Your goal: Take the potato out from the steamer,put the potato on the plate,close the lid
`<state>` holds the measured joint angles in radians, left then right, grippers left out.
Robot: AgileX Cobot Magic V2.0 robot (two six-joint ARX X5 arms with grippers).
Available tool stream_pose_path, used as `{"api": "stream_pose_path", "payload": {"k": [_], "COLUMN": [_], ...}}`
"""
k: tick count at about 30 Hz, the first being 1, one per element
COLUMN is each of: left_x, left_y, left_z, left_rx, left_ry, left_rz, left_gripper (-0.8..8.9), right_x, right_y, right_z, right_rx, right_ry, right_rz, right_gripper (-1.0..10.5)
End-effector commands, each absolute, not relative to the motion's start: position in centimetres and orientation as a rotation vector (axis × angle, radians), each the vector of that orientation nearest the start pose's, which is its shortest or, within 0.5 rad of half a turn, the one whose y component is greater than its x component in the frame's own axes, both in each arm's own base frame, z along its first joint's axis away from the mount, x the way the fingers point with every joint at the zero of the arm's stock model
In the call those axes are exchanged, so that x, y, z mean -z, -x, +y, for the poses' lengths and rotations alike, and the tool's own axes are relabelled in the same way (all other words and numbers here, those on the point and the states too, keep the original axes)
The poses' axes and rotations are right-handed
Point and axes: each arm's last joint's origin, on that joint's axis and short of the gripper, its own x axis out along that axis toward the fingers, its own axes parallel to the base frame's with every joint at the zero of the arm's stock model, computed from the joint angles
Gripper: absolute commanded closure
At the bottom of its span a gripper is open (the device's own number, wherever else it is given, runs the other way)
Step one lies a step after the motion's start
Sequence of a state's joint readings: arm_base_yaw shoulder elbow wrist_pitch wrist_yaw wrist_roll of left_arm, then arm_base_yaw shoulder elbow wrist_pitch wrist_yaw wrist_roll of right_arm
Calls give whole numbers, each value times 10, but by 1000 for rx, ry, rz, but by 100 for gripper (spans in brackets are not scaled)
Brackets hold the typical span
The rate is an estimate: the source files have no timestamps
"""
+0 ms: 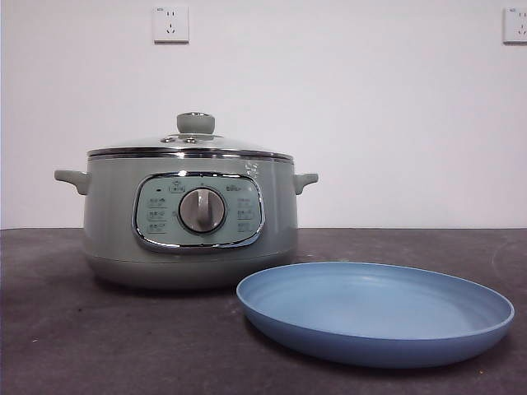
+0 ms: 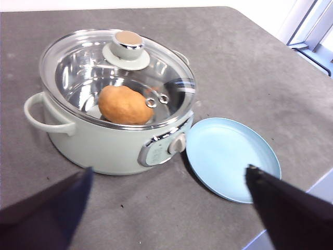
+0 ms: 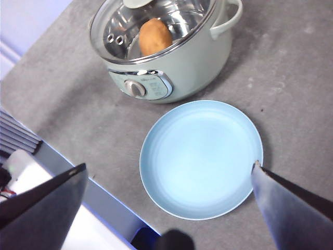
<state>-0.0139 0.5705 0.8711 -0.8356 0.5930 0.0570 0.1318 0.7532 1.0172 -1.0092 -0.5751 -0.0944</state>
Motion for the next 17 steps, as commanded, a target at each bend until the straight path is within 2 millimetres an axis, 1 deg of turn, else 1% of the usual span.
{"api": "stream_pose_path", "payload": {"k": [1,3,6,9,13,17], "left_x": [-337,-344,-355,-366,-374,-376], "left_y": [-104,-114,-134,-159,-193,-227], "left_z": [-18,-20,-25,-33,-49,-68], "left_rx": [603,609,635,653,659,665], "left_ry": [104,94,81,59,16,-33], "left_rz": [509,511,498,485,489,505], "left_gripper": [157,157,157,157,157,157], "right_x": [-345,-345,-345,-345,-344,-343], "right_y": [-113,-113,-113,-113,-114,-116], "right_z": [31,31,31,31,31,32], "right_rx": [-710,-710,-710,-710,-709,-708], "right_ry": [-85,-85,-85,-86,-87,-89], "right_rz": [702,702,702,703,708,716], "right_gripper": [348,348,348,348,348,348]}}
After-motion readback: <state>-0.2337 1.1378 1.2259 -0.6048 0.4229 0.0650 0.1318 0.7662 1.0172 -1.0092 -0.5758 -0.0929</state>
